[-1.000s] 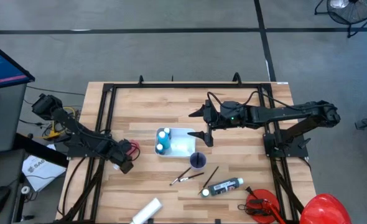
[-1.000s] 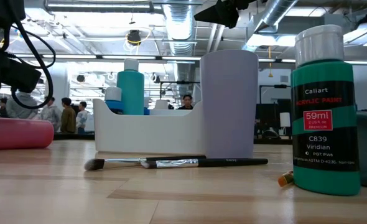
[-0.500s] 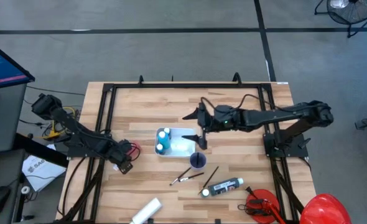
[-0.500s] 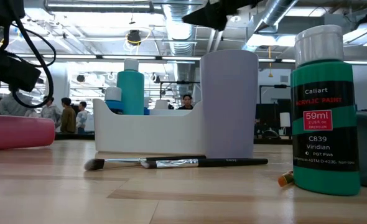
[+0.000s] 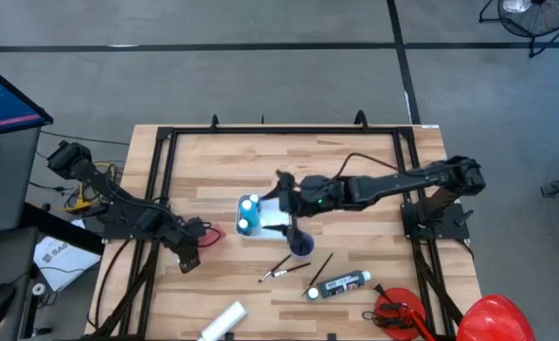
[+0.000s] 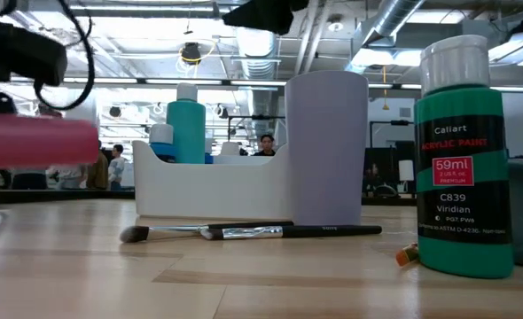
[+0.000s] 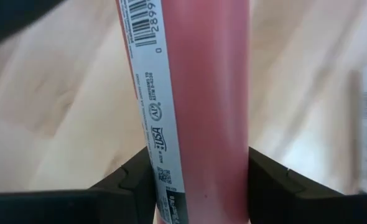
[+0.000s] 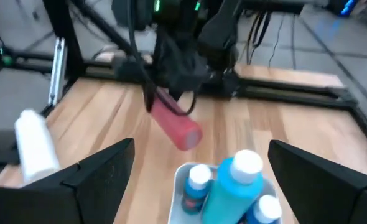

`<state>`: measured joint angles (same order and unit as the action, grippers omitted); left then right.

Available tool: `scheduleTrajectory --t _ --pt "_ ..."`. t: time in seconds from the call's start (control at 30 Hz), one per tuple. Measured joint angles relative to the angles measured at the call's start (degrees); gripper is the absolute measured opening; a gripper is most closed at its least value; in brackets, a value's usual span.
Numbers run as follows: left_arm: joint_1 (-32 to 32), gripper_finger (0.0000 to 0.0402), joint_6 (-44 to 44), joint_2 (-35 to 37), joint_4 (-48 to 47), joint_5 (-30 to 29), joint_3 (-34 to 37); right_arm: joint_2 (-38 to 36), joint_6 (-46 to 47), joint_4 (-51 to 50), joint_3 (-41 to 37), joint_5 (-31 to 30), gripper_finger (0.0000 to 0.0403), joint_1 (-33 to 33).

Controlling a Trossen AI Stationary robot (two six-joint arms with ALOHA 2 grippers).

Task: Pick & Place Paint Supplies
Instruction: Put the red paint bottle into the white bin

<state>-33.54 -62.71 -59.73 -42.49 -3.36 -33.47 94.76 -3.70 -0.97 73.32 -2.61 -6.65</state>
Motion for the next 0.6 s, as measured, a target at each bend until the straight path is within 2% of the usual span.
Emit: scheduleTrajectory --t 0.23,0.4,0.6 --pt "-1.52 0.0166 4.03 0.0 3.52 -0.25 -3.73 6.38 -2.63 -9.12 10.04 -0.28 0.0363 -1.44" --pt "-3.26 0.0168 6.79 0.0 3.89 -1.41 -6.29 9.57 -4.02 -13.88 14.01 0.08 0.0363 -3.86" --pt "-4.04 0.0167 8.03 0.0 4.52 -3.14 -7.78 12.17 -3.04 -13.84 18.0 5.31 0.0362 -5.38"
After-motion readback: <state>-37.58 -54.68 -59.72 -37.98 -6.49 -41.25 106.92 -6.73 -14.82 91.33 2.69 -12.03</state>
